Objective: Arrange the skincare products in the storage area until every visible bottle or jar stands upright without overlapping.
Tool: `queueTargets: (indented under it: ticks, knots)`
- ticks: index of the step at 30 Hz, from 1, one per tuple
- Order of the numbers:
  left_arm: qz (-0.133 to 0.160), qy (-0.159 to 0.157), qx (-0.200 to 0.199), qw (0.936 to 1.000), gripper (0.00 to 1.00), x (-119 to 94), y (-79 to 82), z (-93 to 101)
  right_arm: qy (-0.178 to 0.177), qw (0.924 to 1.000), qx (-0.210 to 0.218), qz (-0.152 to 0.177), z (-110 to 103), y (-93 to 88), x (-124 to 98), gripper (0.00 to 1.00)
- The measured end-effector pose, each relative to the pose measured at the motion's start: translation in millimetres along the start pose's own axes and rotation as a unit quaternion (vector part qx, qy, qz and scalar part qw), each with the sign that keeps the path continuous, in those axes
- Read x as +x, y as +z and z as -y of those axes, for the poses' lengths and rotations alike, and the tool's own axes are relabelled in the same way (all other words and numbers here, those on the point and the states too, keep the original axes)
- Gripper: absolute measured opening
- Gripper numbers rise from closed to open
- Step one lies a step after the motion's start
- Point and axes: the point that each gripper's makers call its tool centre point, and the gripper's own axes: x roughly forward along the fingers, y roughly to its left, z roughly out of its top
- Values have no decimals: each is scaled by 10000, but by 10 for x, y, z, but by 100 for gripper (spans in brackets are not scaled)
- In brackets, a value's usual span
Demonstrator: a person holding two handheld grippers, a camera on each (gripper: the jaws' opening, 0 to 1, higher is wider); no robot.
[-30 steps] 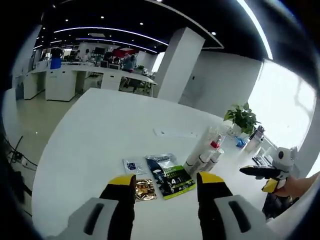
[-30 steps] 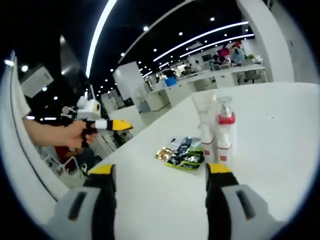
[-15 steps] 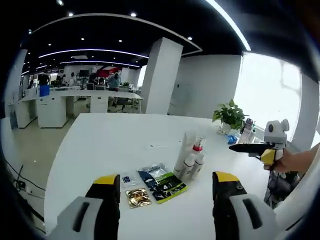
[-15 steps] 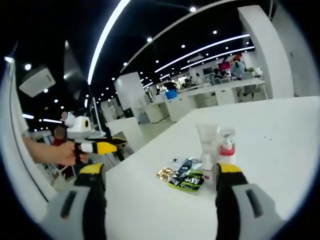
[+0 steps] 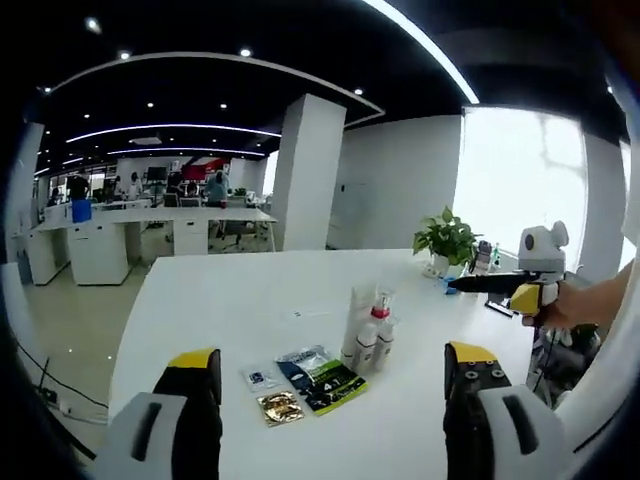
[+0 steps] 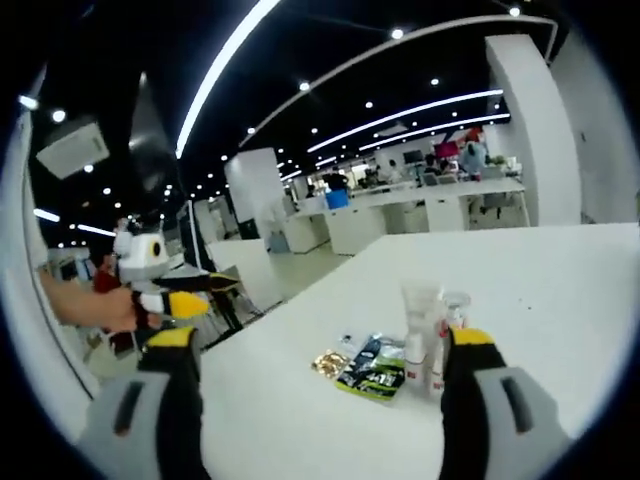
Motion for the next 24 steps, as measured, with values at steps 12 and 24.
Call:
queueTargets:
  ticks: [12,24]
  knots:
    - [120,-22,128,9998,100,-303,46,41,-13,10000,-88,40,-292,102,-85,99]
    - [289,-18,-9,9996,100,-584,-74,160,-96,9999,-49,8,-598,-91,-214,99]
